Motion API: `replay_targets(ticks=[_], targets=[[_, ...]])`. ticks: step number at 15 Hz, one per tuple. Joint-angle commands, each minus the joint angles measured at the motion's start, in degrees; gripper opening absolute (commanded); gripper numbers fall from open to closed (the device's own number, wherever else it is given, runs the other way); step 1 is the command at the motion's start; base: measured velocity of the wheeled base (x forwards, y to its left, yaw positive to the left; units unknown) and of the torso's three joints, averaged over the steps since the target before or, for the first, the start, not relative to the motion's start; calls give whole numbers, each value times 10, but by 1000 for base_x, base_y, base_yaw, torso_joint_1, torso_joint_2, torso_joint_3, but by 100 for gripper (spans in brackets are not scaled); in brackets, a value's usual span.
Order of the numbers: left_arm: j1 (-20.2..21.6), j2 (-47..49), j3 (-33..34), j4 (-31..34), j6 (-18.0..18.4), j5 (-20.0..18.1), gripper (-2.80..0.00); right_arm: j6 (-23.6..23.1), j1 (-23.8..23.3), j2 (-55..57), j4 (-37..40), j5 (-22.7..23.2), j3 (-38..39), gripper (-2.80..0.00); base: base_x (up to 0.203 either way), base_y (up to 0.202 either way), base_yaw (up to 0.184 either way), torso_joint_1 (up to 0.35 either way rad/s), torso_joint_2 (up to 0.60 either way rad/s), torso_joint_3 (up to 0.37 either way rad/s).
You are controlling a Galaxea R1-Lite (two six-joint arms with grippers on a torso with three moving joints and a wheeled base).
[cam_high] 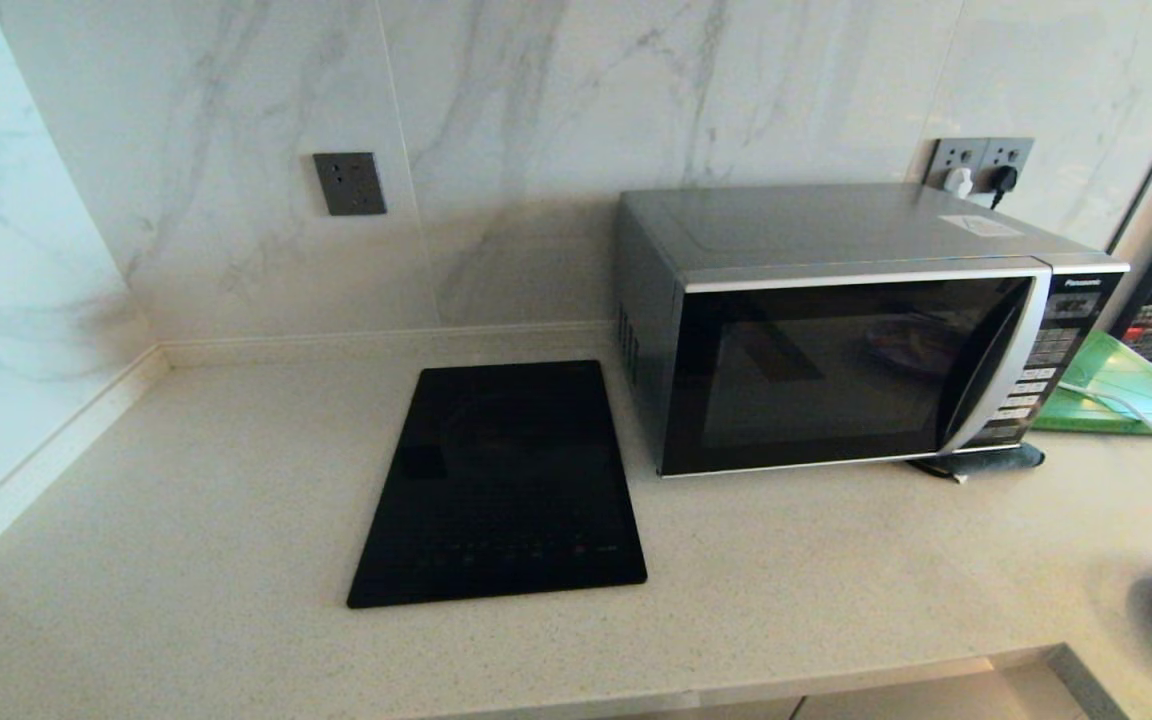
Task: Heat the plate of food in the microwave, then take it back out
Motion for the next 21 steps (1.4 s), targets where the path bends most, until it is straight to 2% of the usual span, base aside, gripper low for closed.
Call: replay_targets(ticks=[1, 21], targets=[[0, 1, 0, 0, 0, 0, -280, 0, 0, 1, 0, -1, 2, -280, 0, 0, 0, 0, 0, 0], [0, 1, 0, 0, 0, 0, -280, 0, 0, 0, 0, -1, 2, -280, 0, 0, 0, 0, 0, 0]])
